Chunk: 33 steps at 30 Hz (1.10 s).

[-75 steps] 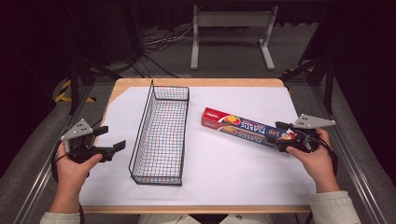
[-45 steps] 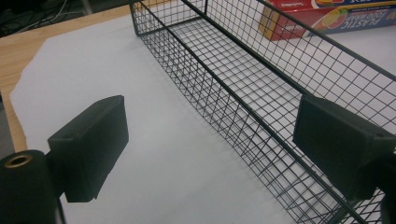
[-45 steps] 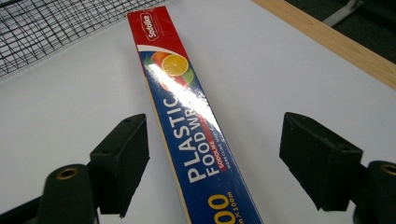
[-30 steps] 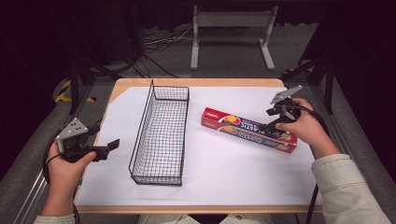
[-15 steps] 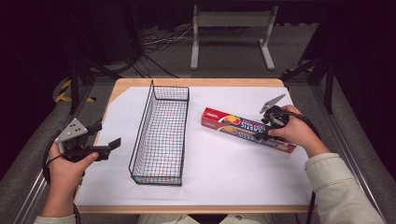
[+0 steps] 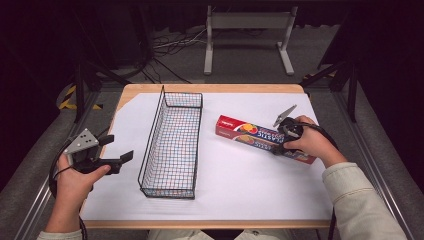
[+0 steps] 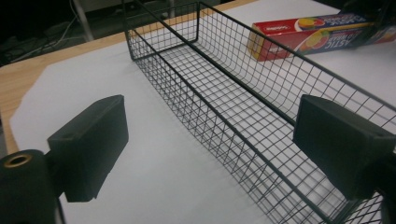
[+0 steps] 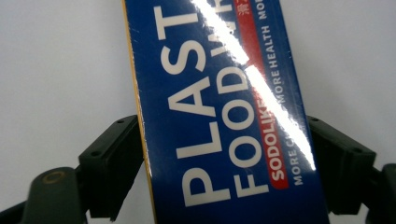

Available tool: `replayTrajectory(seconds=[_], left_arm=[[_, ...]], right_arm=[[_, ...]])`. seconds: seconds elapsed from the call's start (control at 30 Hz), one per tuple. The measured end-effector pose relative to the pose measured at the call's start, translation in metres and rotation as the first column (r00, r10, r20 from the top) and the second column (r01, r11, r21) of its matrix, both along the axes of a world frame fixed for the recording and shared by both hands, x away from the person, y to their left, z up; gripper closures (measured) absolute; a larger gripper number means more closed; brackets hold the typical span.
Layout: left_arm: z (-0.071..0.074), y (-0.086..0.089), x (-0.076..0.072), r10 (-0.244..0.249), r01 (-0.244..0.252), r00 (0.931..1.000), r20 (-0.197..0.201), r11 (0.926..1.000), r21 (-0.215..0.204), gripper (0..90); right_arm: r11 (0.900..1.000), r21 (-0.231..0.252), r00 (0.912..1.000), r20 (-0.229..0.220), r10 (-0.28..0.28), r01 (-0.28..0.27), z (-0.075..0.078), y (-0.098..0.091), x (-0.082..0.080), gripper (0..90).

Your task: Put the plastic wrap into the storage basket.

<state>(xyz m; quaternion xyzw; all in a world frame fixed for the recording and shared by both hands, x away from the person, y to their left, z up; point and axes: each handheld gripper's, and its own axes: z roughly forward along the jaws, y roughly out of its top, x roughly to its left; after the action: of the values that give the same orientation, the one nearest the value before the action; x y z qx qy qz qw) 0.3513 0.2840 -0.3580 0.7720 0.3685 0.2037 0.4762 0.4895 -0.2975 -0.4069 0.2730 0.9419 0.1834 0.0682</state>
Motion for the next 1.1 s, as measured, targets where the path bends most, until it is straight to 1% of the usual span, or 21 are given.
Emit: replayTrajectory(seconds=[0.03, 0.07, 0.17, 0.2, 0.23, 0.27, 0.3, 0.4, 0.5, 0.57, 0.67, 0.73, 0.77, 0.8, 0.83, 0.87, 0.9, 0.97, 1.0, 1.03, 1.1], left_arm=[[0.000, 0.000, 0.000, 0.000, 0.000, 1.0000, -0.004, 1.0000, -0.001, 11.2], [0.001, -0.001, 0.001, 0.001, -0.001, 1.0000, 0.004, 1.0000, 0.001, 11.4], [0.002, -0.001, 0.001, 0.014, -0.014, 0.9998, 0.012, 0.9998, 0.010, 10.3], [0.003, -0.001, 0.003, 0.029, -0.029, 0.9994, 0.018, 0.9992, 0.028, 7.6], [0.003, -0.001, 0.003, 0.029, -0.029, 0.9994, 0.018, 0.9992, 0.028, 5.5], [0.004, -0.002, 0.006, 0.067, -0.067, 0.9978, 0.001, 0.9976, 0.019, 4.8], [0.004, -0.003, 0.007, 0.079, -0.079, 0.9967, -0.017, 0.9968, 0.006, 4.8], [0.003, -0.003, 0.008, 0.065, -0.065, 0.9976, -0.024, 0.9979, 0.008, 5.2], [0.006, -0.004, 0.009, 0.021, -0.021, 0.9997, -0.015, 0.9995, 0.024, 4.8], [0.010, -0.006, 0.009, -0.009, 0.009, 0.9998, -0.016, 0.9999, -0.005, 4.8], [0.015, -0.009, 0.010, -0.021, 0.021, 0.9997, -0.009, 0.9997, -0.011, 5.1], [0.019, -0.013, 0.012, -0.034, 0.034, 0.9994, -0.007, 0.9993, 0.015, 5.6], [0.019, -0.013, 0.012, -0.034, 0.034, 0.9994, -0.007, 0.9993, 0.015, 7.2], [0.021, -0.016, 0.012, -0.036, 0.037, 0.9993, -0.008, 0.9988, 0.032, 7.2], [0.023, -0.018, 0.012, -0.033, 0.034, 0.9994, -0.009, 0.9984, 0.046, 9.5], [0.025, -0.019, 0.011, -0.022, 0.023, 0.9996, -0.017, 0.9980, 0.058, 12.2], [0.028, -0.020, 0.011, -0.013, 0.014, 0.9998, -0.018, 0.9979, 0.064, 14.1], [0.029, -0.021, 0.012, -0.013, 0.014, 0.9998, -0.015, 0.9984, 0.055, 14.8], [0.031, -0.024, 0.012, -0.034, 0.034, 0.9993, -0.015, 0.9986, 0.041, 15.2], [0.032, -0.026, 0.012, -0.048, 0.049, 0.9987, -0.012, 0.9981, 0.037, 15.2], [0.033, -0.031, 0.013, -0.068, 0.068, 0.9976, -0.012, 0.9960, 0.057, 14.5]], right_arm=[[1.0000, 0.000, 1.0000, 0.000, 0.000, 0.000, 0.000, 0.000, 0.000, 20.2], [0.9998, -0.016, 0.9999, -0.011, 0.011, -0.012, -0.001, 0.001, 0.001, 24.8], [0.9993, -0.032, 0.9997, -0.018, 0.018, -0.019, -0.002, 0.002, 0.002, 27.0], [0.9988, -0.041, 0.9995, -0.018, 0.025, -0.025, -0.002, 0.002, 0.002, 30.0], [0.9988, -0.041, 0.9995, -0.018, 0.025, -0.025, -0.002, 0.002, 0.002, 30.0], [0.9980, -0.051, 0.9992, -0.015, 0.036, -0.037, -0.002, 0.002, 0.002, 33.0], [0.9980, -0.051, 0.9992, -0.015, 0.036, -0.037, -0.002, 0.002, 0.002, 33.0], [0.9974, -0.049, 0.9986, -0.013, 0.052, -0.053, -0.001, 0.002, 0.002, 34.6], [0.9964, -0.049, 0.9976, -0.007, 0.070, -0.070, -0.001, 0.001, 0.002, 36.1], [0.9961, -0.045, 0.9971, -0.003, 0.076, -0.076, 0.000, 0.001, 0.001, 37.5], [0.9977, -0.017, 0.9974, -0.029, 0.066, -0.066, 0.001, 0.000, -0.002, 39.1], [0.9976, -0.018, 0.9974, -0.027, 0.067, -0.068, 0.003, 0.000, -0.003, 39.5], [0.9976, -0.018, 0.9974, -0.027, 0.067, -0.068, 0.003, 0.000, -0.003, 39.5], [0.9979, -0.016, 0.9976, -0.029, 0.063, -0.063, 0.005, 0.001, -0.004, 39.7], [0.9985, -0.002, 0.9974, -0.048, 0.054, -0.055, 0.007, 0.001, -0.005, 39.9], [0.9988, 0.000, 0.9974, -0.053, 0.048, -0.049, 0.008, 0.001, -0.006, 40.0], [0.9990, 0.005, 0.9976, -0.054, 0.044, -0.044, 0.010, 0.000, -0.006, 40.0], [0.9992, 0.014, 0.9978, -0.054, 0.038, -0.038, 0.011, -0.001, -0.007, 40.1], [0.9993, 0.031, 0.9983, -0.055, 0.022, -0.020, 0.016, -0.004, -0.008, 40.1], [0.9993, 0.031, 0.9983, -0.055, 0.022, -0.020, 0.016, -0.004, -0.008, 40.1], [0.9993, 0.035, 0.9990, -0.042, 0.017, -0.016, 0.022, -0.006, -0.010, 40.2]])
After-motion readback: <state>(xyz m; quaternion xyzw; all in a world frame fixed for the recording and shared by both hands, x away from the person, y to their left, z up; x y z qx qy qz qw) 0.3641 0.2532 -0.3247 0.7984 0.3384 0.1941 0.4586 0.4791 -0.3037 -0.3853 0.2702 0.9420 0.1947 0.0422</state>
